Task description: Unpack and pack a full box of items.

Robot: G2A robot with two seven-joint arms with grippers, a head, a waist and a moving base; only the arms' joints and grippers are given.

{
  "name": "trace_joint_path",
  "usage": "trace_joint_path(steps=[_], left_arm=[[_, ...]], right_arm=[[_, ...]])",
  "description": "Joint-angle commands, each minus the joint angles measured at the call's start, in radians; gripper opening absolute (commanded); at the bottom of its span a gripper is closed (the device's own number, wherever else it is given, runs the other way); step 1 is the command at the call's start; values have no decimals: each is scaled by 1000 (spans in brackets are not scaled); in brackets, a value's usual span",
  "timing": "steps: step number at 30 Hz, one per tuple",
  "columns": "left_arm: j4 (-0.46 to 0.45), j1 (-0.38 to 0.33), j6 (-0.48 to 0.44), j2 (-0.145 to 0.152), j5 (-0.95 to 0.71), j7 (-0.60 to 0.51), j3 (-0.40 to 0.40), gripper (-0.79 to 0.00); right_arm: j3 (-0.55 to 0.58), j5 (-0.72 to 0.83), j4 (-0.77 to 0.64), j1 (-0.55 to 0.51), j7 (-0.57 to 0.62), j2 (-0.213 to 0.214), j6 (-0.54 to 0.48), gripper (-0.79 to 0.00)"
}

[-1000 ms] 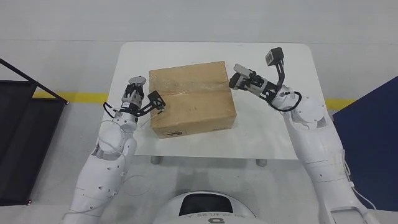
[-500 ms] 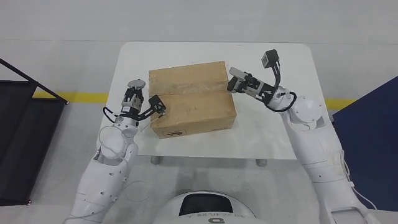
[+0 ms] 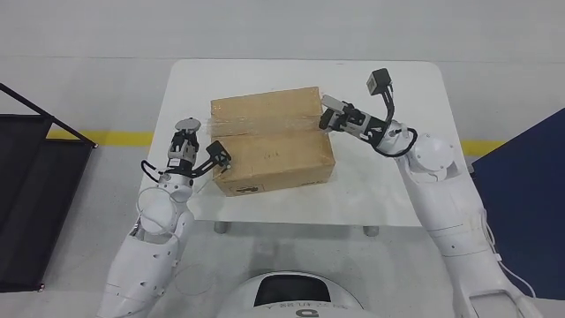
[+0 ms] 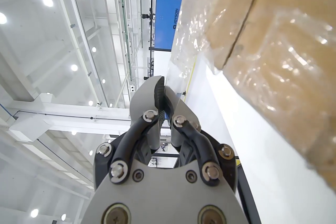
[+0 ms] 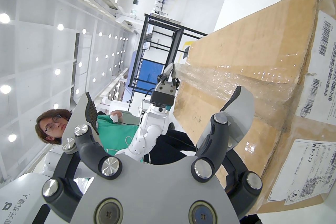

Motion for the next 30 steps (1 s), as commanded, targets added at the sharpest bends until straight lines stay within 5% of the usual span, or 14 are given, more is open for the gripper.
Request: trace_joint_path(steps=[1,30], left_arm=[[-1,1,-1,-1,2,0,0,-785],[-19,36,-35,-8,-1,29,-4,-785]], right_arm=[[-3,-1,0,3,-1,0,1,0],[-44,-6,8,44,-15,7,27,0]])
